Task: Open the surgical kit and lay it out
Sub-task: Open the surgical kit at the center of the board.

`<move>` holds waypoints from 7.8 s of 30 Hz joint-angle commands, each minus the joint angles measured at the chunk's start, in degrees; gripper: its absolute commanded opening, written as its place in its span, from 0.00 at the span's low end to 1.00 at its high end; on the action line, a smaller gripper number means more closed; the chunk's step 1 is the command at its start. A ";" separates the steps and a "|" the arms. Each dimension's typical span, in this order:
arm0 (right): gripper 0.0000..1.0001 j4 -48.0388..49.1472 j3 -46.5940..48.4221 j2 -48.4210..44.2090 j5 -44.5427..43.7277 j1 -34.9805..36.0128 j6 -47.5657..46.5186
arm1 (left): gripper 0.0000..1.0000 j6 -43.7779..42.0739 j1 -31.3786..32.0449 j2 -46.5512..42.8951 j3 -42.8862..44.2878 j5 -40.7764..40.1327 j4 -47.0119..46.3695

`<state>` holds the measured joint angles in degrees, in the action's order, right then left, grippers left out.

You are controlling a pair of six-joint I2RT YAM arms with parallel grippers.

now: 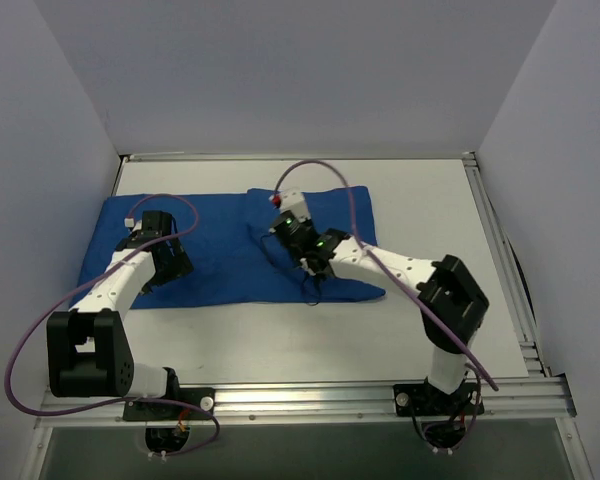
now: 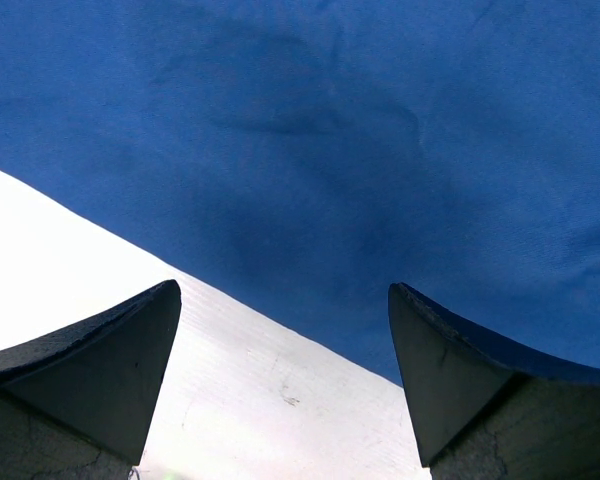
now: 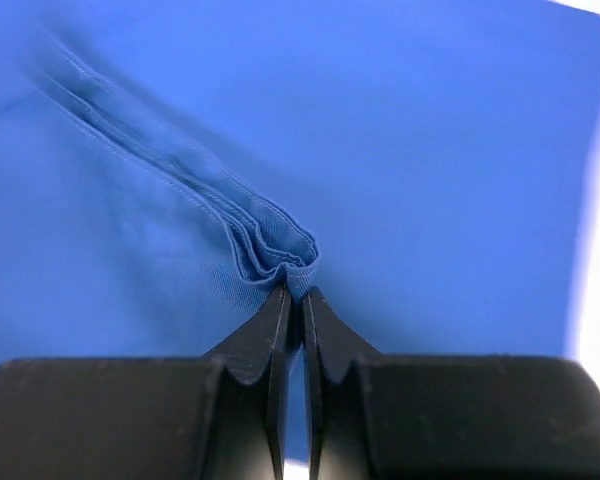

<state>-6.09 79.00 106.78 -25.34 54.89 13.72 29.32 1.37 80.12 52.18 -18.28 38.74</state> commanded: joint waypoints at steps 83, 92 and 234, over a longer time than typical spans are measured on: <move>0.66 -12.10 -37.51 -15.80 9.16 -77.21 28.03 | 1.00 11.81 -27.37 12.09 -1.91 8.62 -0.07; 0.66 -14.74 -32.87 -23.72 9.17 -76.88 27.07 | 1.00 14.80 -27.04 6.02 3.53 9.32 4.58; 0.50 1.87 9.77 13.89 24.73 -39.60 5.53 | 0.89 19.72 7.95 70.27 88.00 -6.76 18.47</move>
<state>-3.55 89.47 124.38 -0.60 14.74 19.42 49.01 9.65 149.42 139.98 -25.02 57.25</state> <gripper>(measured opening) 0.498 0.904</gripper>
